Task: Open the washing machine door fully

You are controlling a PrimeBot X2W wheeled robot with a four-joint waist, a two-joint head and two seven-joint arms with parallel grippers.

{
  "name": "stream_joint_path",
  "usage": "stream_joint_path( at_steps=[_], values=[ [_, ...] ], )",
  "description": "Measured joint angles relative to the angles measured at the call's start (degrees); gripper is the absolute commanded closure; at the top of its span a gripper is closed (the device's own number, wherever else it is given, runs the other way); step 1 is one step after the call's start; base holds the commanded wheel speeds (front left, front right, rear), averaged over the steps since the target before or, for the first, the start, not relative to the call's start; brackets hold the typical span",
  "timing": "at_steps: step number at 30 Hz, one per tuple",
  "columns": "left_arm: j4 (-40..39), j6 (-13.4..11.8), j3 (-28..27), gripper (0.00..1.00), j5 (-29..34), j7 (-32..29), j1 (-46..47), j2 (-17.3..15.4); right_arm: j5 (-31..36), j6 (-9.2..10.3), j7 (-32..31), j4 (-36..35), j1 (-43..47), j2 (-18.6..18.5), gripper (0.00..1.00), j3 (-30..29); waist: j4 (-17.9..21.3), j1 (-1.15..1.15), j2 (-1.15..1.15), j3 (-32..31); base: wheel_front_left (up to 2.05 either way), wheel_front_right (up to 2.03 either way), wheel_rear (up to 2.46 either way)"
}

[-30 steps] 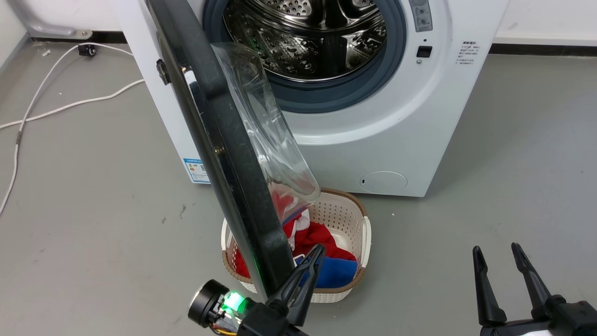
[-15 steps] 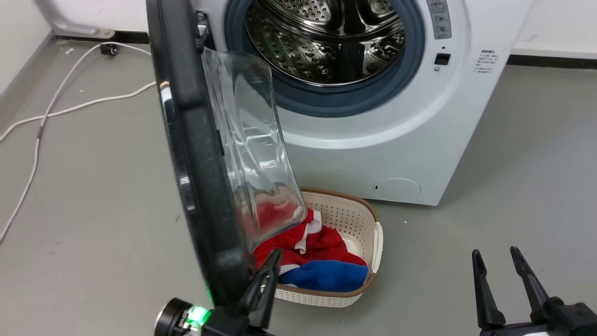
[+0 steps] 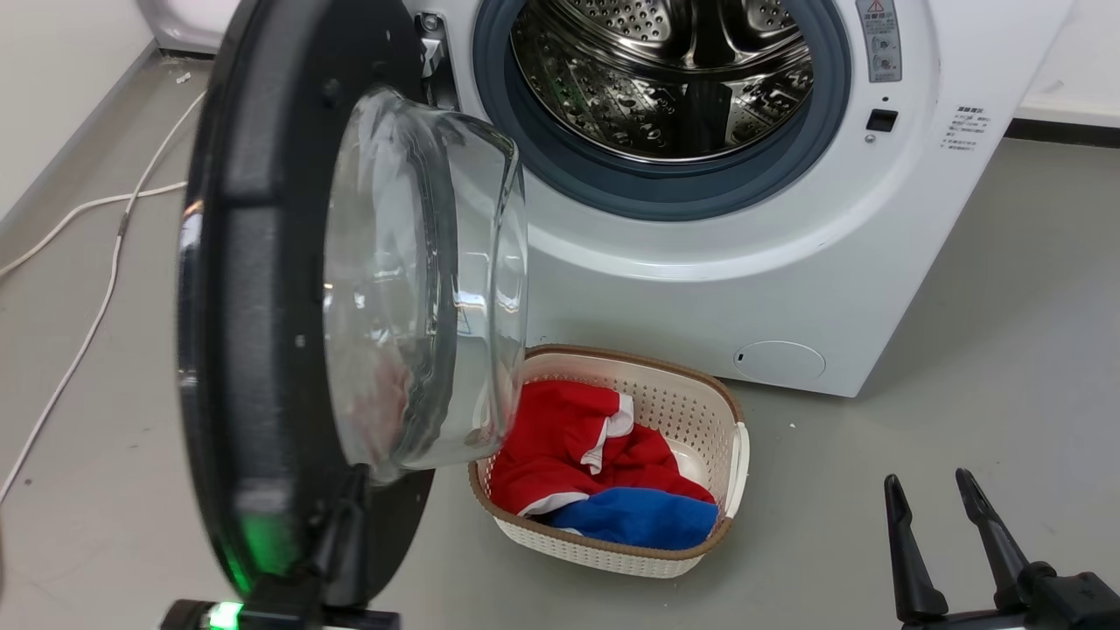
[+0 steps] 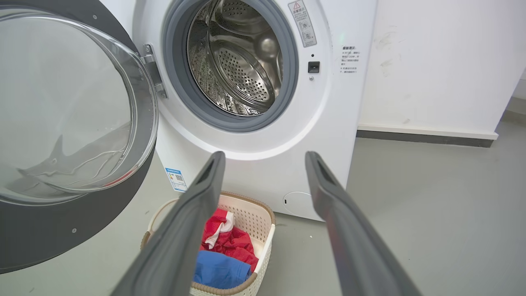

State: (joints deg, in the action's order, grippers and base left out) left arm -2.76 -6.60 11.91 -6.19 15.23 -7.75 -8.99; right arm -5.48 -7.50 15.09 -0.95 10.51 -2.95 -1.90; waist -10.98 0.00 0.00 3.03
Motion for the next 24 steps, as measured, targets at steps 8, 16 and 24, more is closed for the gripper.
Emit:
stream_joint_path(
  at_steps=[8, 16, 24],
  values=[
    [0.98, -0.85, -8.02, 1.0, -1.88, 0.0, -0.03, -1.91, 0.42, 0.0, 0.0, -0.08, -0.3, 0.01, 0.0, 0.35, -0.13, 0.0, 0.0, 0.96, 0.0, 0.0, 0.0],
    [2.4, -1.76, -14.32, 1.0, -2.23, 0.0, 0.47, -2.68, 0.58, 0.0, -0.01, -0.35, -0.73, 0.01, 0.0, 0.07, 0.33, 0.0, 0.0, 2.55, 0.0, 0.0, 0.0],
    [3.44, -2.57, -20.54, 1.0, -3.15, -0.01, 3.34, -2.43, 1.01, 0.0, 0.0, -0.78, -1.83, 0.01, 0.0, -0.21, 0.5, 0.0, 0.0, 4.73, 0.0, 0.0, 0.0]
  ],
)
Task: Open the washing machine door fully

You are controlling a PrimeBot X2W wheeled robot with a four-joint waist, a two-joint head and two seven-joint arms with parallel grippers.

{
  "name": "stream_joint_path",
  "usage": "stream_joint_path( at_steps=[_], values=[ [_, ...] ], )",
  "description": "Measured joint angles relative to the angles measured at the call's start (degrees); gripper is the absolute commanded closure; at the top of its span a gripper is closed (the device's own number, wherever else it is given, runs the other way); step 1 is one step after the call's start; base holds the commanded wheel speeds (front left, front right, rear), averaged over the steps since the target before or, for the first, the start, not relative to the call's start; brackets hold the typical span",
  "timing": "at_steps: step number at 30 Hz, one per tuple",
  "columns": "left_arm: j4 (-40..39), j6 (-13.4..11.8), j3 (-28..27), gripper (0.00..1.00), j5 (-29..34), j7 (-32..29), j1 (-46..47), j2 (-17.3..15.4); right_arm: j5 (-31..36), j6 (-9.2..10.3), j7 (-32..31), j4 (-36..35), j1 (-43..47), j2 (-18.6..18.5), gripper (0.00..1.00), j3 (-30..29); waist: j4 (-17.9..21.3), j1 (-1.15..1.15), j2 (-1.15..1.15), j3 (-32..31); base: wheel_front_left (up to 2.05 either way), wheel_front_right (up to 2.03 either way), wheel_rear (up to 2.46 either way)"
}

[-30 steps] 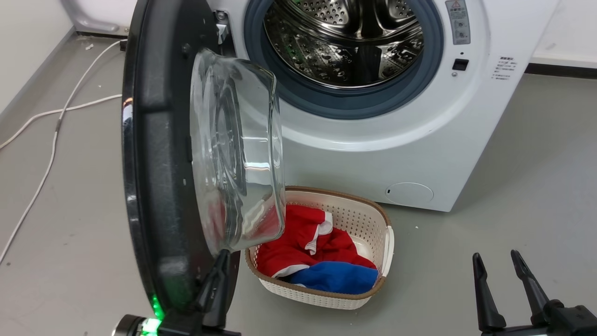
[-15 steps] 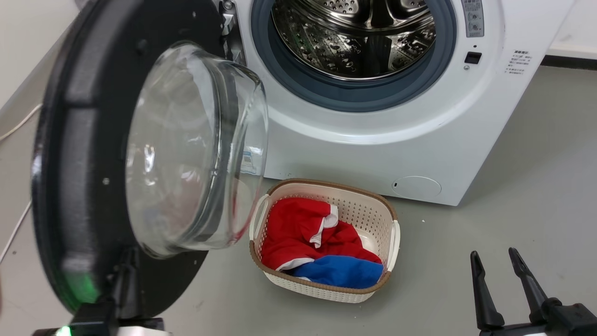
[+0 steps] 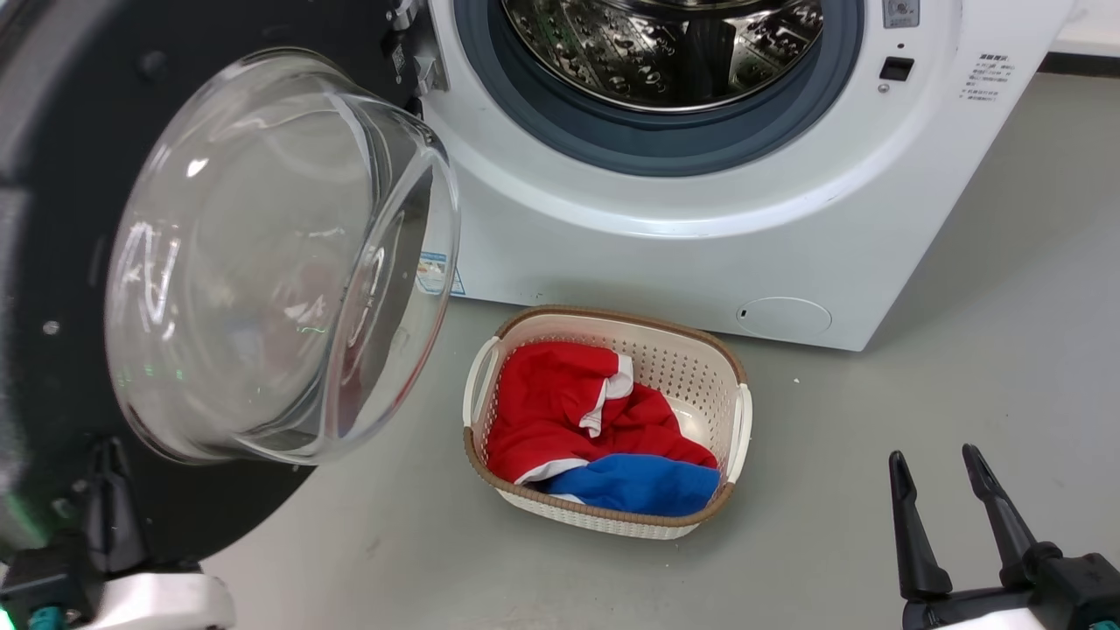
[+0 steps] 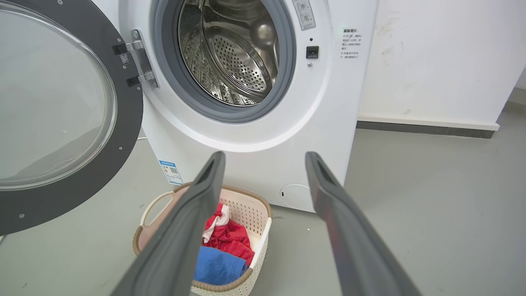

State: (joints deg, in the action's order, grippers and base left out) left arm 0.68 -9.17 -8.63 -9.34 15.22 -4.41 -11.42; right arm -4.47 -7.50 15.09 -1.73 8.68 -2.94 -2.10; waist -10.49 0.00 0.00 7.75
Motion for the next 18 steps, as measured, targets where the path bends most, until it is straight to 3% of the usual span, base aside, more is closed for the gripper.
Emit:
stream_joint_path(
  at_steps=[18],
  values=[
    [6.91, 2.08, -12.77, 1.0, -1.48, 0.01, 7.73, -1.86, 1.04, 0.0, -0.01, -0.4, -2.11, 0.0, 0.0, -0.12, 1.16, 0.0, 0.0, 4.05, 0.0, 0.0, 0.0]
  ],
)
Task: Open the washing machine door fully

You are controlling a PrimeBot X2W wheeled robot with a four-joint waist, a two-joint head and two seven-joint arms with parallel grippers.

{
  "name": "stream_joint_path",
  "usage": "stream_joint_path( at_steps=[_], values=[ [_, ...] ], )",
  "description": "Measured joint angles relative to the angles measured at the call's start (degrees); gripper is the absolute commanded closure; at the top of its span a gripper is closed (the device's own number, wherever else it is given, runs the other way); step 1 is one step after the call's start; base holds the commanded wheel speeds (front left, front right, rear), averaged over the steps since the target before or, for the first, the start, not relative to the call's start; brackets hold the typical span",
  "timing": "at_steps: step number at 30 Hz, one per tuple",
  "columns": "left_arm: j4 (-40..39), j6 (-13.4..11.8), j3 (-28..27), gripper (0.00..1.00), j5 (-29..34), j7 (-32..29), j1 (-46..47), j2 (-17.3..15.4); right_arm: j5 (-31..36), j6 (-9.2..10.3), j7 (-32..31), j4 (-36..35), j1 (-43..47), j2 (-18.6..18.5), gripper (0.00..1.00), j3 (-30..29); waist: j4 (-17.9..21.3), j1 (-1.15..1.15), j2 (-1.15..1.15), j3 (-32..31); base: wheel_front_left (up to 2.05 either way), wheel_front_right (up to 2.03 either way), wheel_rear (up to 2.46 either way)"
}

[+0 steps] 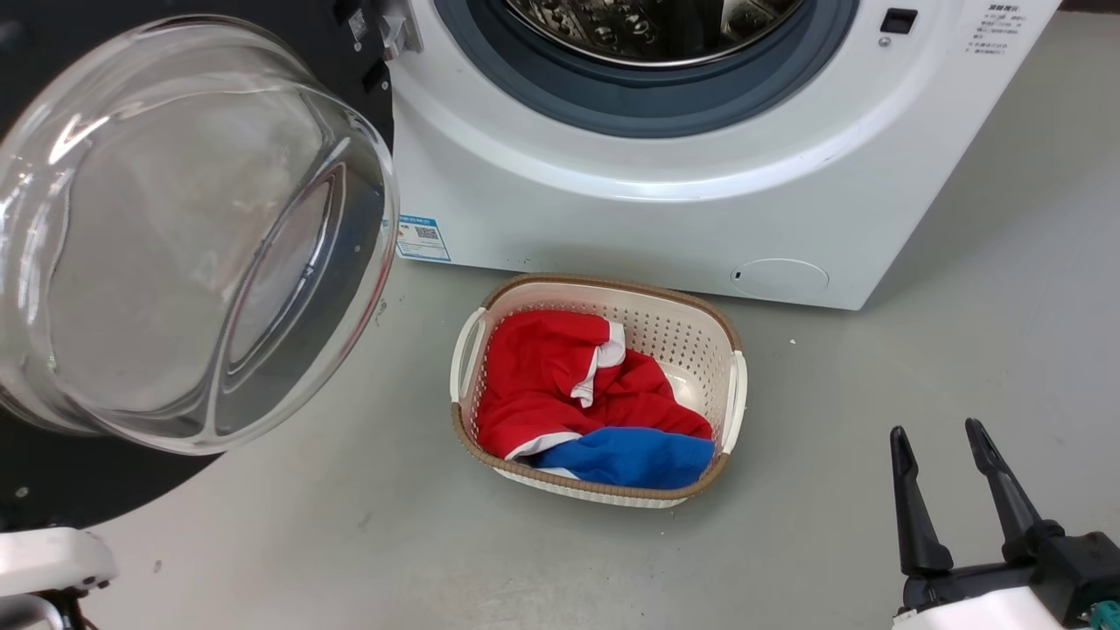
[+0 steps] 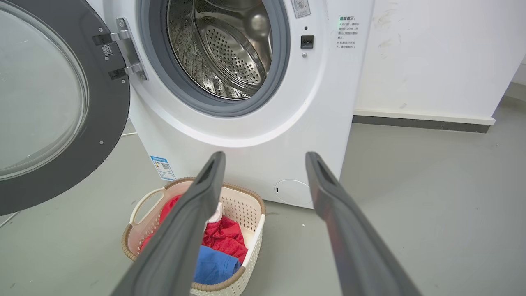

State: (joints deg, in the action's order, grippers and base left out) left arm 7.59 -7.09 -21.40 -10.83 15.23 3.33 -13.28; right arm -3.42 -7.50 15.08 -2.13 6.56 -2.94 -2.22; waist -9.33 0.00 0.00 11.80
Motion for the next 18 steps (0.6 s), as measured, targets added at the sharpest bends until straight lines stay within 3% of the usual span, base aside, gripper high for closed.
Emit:
stream_joint_path(
  at_steps=[18],
  values=[
    [12.25, 4.11, -8.67, 1.0, 0.29, 0.0, 8.37, -3.57, 0.49, 0.0, 0.0, -0.21, -1.65, 0.0, 0.0, -0.33, 1.22, 0.0, 0.0, 3.27, 0.0, 0.0, 0.0]
  ],
)
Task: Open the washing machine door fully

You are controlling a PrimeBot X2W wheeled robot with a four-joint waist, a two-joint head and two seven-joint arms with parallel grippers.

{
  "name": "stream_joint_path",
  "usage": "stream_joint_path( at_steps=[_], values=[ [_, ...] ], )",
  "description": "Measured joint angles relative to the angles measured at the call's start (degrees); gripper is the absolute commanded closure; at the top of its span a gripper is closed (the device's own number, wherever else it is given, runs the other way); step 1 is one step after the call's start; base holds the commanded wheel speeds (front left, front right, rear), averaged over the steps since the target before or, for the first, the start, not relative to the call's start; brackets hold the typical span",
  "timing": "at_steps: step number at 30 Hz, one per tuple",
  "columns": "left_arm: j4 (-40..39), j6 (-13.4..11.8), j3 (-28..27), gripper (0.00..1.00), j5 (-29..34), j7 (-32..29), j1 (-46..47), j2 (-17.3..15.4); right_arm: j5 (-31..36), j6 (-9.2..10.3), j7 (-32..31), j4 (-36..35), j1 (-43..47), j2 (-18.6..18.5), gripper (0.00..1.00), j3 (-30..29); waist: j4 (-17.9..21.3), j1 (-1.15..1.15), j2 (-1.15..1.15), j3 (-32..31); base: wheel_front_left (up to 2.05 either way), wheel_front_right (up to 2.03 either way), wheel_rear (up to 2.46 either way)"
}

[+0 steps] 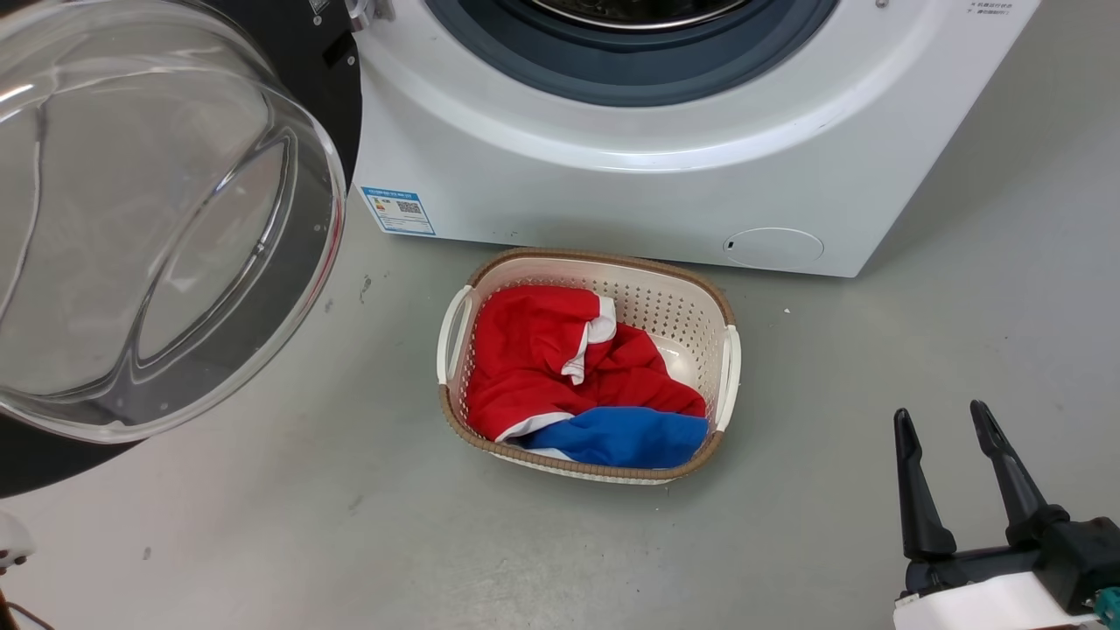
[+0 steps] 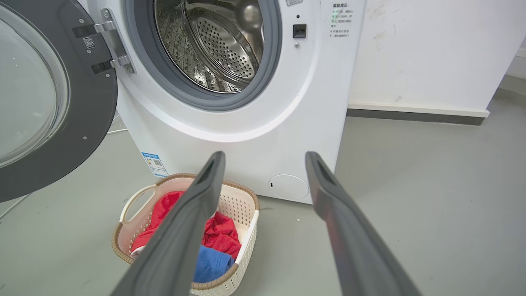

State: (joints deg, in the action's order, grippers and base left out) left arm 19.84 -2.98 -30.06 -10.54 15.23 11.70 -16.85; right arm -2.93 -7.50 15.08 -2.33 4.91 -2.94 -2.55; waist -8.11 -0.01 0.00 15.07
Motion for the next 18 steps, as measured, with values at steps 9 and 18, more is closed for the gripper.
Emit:
stream_joint_path(
  at_steps=[9, 18],
  values=[
    [5.06, 2.02, -1.81, 1.0, 1.44, 0.0, 2.13, -0.98, 0.22, 0.0, 0.0, 0.29, -0.57, 0.0, 0.0, 0.25, 0.45, 0.0, 0.0, 0.23, 0.0, 0.0, 0.0],
    [1.27, 4.01, -3.64, 1.0, 4.11, -0.15, 0.73, -0.03, -0.7, 0.0, 0.01, 1.11, -0.14, 0.0, 0.0, 0.48, 0.75, 0.0, 0.0, -2.3, 0.0, 0.0, 0.0]
  ],
)
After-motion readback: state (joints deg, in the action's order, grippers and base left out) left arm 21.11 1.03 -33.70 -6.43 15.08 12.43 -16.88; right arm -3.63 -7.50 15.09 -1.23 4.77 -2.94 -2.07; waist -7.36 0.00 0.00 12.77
